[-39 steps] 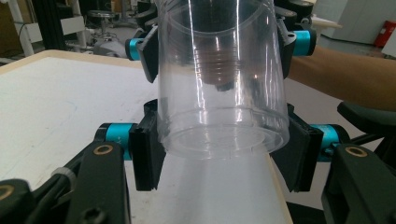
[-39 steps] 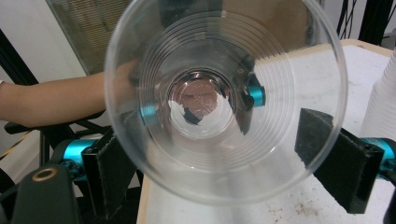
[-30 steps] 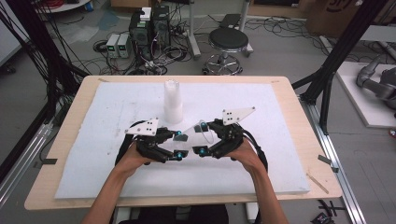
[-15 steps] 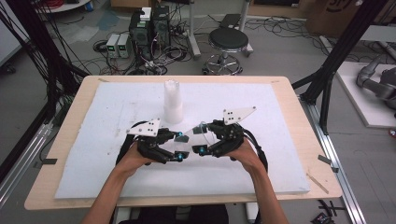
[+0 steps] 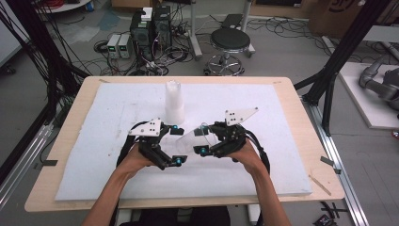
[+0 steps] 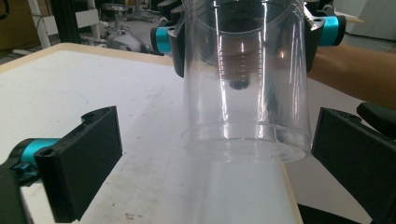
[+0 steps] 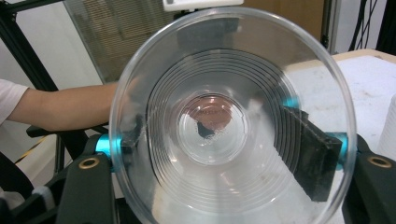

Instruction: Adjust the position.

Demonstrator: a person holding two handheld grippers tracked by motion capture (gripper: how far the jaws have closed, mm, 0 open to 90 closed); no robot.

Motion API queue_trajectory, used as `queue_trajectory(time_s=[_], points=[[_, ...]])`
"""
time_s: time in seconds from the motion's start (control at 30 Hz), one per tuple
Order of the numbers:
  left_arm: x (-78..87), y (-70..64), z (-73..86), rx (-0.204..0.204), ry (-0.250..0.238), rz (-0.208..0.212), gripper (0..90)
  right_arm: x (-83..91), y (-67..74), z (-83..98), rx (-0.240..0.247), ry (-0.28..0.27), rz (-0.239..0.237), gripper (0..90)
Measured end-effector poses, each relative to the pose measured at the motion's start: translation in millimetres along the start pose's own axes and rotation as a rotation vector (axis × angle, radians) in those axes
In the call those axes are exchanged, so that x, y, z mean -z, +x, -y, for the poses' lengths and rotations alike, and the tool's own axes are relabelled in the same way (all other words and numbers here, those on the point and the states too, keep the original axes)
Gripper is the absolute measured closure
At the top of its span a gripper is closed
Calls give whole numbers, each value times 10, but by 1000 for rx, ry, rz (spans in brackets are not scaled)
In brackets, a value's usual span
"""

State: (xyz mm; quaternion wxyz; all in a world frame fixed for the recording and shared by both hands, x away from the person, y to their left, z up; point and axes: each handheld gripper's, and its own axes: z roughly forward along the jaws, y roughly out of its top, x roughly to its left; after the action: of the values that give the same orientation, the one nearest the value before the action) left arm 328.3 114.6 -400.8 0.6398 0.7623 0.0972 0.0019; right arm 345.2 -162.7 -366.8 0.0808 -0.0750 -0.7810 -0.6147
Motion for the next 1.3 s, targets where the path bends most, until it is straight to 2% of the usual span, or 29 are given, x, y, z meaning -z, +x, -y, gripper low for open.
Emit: queue_trajectory(time_s=[0.07,0.1,0.2,0.27,0.4,0.5,0.53,0.63,0.67,0.7,0.77,0.9,0.93,0.97,1.03,1.07,1.1,1.13,1.17,1.23,1.27,1.3], points=[[8,-8,-6,-16,12,10,18,3,2,0,-1,4,1,327],[10,-15,-10,-20,18,1,18,3,2,0,-1,4,1,327],[22,-16,-14,-21,27,6,18,7,-5,-1,1,1,6,327],[24,-17,-11,-11,31,1,18,12,-1,0,-7,9,5,327],[57,-27,-18,-21,64,-21,18,19,-3,-3,-5,10,13,327],[121,-58,-25,-24,140,-79,18,44,-8,-9,-2,19,41,327],[154,-62,-18,-13,151,-97,18,68,-10,-22,-6,35,71,327],[272,-64,21,3,186,-173,18,92,-14,-45,-8,59,100,327],[344,-52,68,30,209,-211,19,108,-21,-76,-8,96,139,327],[344,-52,68,30,209,-211,18,108,-21,-76,-8,96,139,327],[416,-41,118,46,236,-251,18,114,-27,-110,-13,133,177,327],[550,-31,239,72,235,-331,19,118,-48,-179,-20,205,240,329],[617,-45,317,84,228,-370,18,111,-72,-203,-18,245,270,329],[617,-45,317,84,228,-370,18,111,-72,-203,-18,245,270,329],[684,-55,396,93,222,-410,19,100,-93,-225,-27,287,300,329],[717,-58,432,100,214,-425,19,86,-114,-250,-28,334,335,330],[749,-63,465,104,208,-446,19,86,-114,-250,-28,334,335,330],[797,-78,529,104,197,-497,18,67,-133,-277,-41,383,363,333],[797,-78,529,104,197,-497,19,67,-133,-277,-41,383,363,333],[836,-89,580,102,189,-539,19,49,-162,-295,-54,430,383,333],[853,-97,602,105,179,-557,19,32,-199,-304,-57,466,408,333],[867,-102,623,114,166,-568,19,32,-199,-304,-57,466,408,333]])
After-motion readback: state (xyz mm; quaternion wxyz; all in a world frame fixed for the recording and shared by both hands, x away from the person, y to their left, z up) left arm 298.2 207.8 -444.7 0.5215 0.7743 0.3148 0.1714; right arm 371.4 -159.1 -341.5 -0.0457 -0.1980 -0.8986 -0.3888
